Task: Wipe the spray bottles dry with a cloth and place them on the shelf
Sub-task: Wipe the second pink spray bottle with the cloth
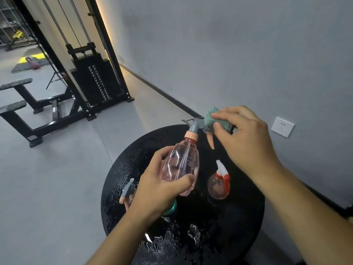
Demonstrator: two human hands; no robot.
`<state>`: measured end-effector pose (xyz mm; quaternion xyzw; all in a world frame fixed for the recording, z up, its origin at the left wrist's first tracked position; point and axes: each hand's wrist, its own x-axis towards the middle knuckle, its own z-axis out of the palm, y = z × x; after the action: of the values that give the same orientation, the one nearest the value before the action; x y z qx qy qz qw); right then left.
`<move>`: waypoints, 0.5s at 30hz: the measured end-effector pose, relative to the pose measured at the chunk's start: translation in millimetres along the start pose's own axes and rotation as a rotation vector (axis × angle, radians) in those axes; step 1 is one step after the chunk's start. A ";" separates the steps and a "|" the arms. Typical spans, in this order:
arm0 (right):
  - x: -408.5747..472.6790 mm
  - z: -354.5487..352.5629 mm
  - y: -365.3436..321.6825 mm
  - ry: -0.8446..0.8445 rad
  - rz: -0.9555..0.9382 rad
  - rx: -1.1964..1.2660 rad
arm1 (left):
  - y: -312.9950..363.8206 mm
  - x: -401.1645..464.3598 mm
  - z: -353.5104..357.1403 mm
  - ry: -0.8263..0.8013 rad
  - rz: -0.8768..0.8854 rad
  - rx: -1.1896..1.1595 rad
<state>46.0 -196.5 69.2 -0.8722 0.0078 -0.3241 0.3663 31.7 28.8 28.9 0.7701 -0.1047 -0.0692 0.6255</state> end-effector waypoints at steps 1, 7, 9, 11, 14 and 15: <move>-0.9 0.2 -0.5 -0.007 -0.008 0.003 | -0.1 -0.3 -0.1 0.002 0.001 -0.001; -2.8 4.5 3.6 -0.046 0.027 -0.051 | 0.8 -1.6 3.0 0.031 0.023 -0.017; 1.6 3.2 5.4 -0.024 0.069 -0.061 | -1.0 -1.2 -0.2 0.030 0.032 0.015; 0.7 2.2 3.7 -0.026 0.066 -0.040 | -2.2 -1.1 -0.2 0.020 0.037 0.019; -5.2 4.0 -2.8 -0.082 -0.001 0.011 | -3.6 0.0 0.5 0.017 0.053 -0.019; -6.1 4.5 -3.1 -0.089 -0.012 0.011 | -3.5 0.6 0.2 0.022 0.060 -0.038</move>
<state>43.1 -189.9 65.5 -0.8838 -0.0154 -0.2871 0.3691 32.5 29.2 25.4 0.7551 -0.1195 -0.0437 0.6431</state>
